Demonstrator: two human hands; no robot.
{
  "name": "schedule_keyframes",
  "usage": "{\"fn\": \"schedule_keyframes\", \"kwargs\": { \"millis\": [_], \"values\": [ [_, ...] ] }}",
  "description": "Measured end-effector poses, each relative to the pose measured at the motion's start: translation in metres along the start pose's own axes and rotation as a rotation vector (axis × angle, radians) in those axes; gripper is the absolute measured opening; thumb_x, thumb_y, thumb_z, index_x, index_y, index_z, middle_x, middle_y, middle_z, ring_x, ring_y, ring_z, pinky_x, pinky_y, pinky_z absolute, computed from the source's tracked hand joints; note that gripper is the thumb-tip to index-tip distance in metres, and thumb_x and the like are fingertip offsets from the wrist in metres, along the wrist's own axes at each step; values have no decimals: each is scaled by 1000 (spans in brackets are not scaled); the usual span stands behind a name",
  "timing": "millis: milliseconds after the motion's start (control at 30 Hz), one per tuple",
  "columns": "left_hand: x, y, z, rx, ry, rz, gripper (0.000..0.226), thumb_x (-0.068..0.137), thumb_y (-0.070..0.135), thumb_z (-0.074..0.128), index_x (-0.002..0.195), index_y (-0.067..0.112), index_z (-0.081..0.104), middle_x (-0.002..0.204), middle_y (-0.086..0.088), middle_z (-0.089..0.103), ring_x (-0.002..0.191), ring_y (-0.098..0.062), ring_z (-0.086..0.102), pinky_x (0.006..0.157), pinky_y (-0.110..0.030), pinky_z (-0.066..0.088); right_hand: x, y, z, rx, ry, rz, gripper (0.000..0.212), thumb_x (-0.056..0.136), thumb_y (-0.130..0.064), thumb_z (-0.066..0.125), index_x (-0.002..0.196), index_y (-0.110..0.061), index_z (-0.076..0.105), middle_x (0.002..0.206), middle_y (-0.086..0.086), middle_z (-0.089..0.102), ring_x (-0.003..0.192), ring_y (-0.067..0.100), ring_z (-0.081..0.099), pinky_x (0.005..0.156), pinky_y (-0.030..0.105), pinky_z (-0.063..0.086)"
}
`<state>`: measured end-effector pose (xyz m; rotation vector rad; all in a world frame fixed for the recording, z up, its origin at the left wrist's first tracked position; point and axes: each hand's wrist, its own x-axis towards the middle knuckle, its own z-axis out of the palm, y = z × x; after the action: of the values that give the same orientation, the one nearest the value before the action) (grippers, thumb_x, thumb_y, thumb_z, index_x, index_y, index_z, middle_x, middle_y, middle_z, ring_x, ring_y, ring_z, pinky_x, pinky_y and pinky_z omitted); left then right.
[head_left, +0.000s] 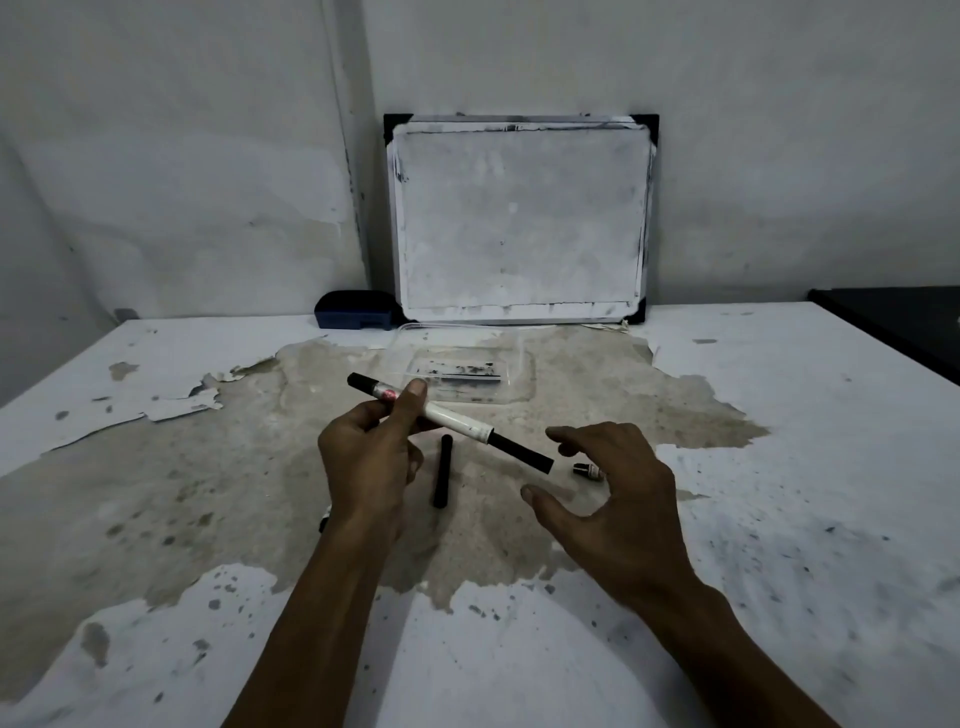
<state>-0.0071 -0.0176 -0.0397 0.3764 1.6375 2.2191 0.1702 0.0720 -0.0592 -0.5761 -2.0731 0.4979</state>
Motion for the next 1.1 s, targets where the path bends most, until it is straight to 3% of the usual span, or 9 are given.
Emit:
{"fn": "schedule_keyframes", "kwargs": {
  "millis": [100,267,567,733,933,1100],
  "values": [
    [0,0,0,0,24,-6,22,83,24,73,78,3,72,69,-11,76,37,-12,29,36,-21,26,7,-9,-1,-88,3,-49,46,67,-40,78,107,-18,67,98,-2,66,96,16,56,73,35,53],
    [-1,2,-1,-30,32,-28,22,83,24,73,80,2,72,69,-12,76,37,-11,30,36,-20,27,29,-28,13,-392,-36,-191,32,72,-37,70,96,-16,71,91,1,70,89,23,60,76,36,45],
    [17,25,-10,-61,77,-37,32,80,25,76,92,-4,71,75,-18,75,35,-8,34,36,-20,31,53,-38,33,-487,-112,-212,10,77,-28,67,82,-20,70,77,-2,69,78,22,59,85,36,34],
    [50,44,-34,-83,209,-7,22,80,28,77,74,9,67,79,-17,75,31,-8,33,34,-15,29,87,-30,35,-513,-176,-125,8,78,-24,68,81,-17,71,75,2,69,78,26,59,80,39,40],
    [66,45,-55,-101,265,-37,22,82,27,74,68,17,61,82,-15,75,31,-7,34,33,-14,28,161,-15,77,-464,-354,-72,12,83,-22,63,90,-17,71,89,4,72,90,28,62,80,36,36],
    [72,37,-61,-119,272,-76,22,83,28,73,70,15,61,83,-16,75,33,-9,33,33,-15,28,201,2,125,-572,-545,11,19,80,-12,61,99,-12,60,102,12,63,94,32,60,88,39,38]
  ]
}}
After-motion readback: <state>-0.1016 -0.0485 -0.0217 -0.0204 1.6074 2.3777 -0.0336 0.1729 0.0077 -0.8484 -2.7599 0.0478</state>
